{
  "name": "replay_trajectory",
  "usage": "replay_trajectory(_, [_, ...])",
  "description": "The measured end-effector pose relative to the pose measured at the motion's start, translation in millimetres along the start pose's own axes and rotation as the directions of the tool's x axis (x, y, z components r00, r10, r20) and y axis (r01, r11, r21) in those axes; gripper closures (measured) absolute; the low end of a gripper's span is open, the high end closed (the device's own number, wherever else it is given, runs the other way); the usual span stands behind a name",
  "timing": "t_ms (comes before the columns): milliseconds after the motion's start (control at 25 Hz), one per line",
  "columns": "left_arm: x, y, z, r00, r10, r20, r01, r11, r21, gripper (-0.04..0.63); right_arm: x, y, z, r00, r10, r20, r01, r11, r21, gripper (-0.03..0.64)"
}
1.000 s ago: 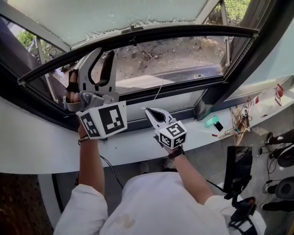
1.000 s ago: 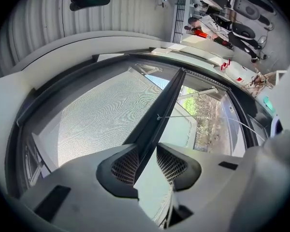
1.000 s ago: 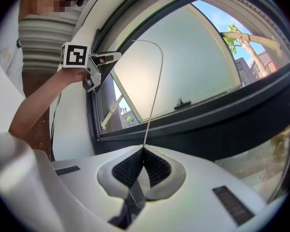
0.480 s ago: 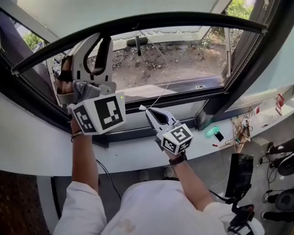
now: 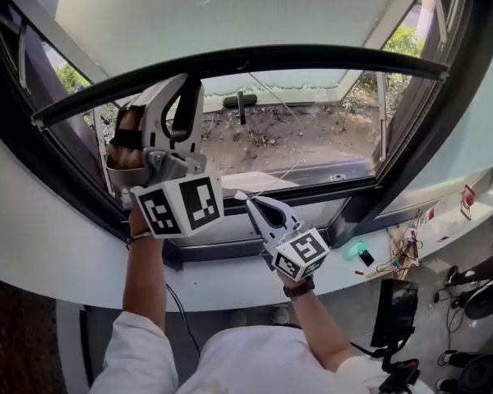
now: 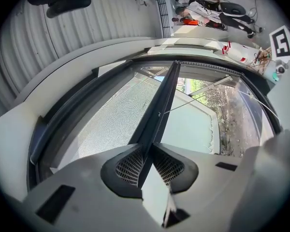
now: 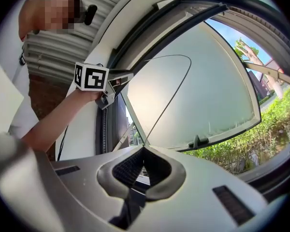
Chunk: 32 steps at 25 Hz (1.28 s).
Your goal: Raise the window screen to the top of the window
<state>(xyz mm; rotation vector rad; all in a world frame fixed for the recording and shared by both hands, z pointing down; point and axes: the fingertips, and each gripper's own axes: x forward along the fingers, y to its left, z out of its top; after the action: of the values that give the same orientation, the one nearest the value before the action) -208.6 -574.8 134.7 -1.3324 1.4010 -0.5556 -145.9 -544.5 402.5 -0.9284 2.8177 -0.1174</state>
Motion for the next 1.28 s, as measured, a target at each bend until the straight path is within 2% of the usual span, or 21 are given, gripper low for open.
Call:
replay_trajectory(200, [3, 15, 5, 0.999, 0.031, 0.009, -0.031, 1.0, 0.001, 0.534, 13, 10, 24, 0.999, 0.04, 0.02, -0.038, 0.997, -0.074, 0.614])
replay_trajectory(400, [12, 34, 12, 0.998, 0.053, 0.022, -0.053, 0.999, 0.013, 0.534, 21, 11, 62, 0.997, 0.051, 0.065, -0.042, 0.991, -0.131, 0.614])
replay_trajectory(920, [40, 102, 36, 0.988, 0.14, 0.071, -0.144, 0.988, 0.054, 0.534, 35, 4, 133, 0.987, 0.044, 0.152, -0.012, 0.978, -0.206, 0.614])
replay_trajectory(1080, [47, 121, 44, 0.984, 0.152, 0.089, -0.157, 0.986, 0.058, 0.534, 44, 6, 157, 0.982, 0.06, 0.177, -0.018, 0.973, -0.231, 0.614])
replay_trajectory(1280, [59, 150, 52, 0.972, 0.206, 0.11, -0.214, 0.974, 0.07, 0.534, 56, 10, 181, 0.976, 0.095, 0.195, -0.04, 0.962, -0.27, 0.614])
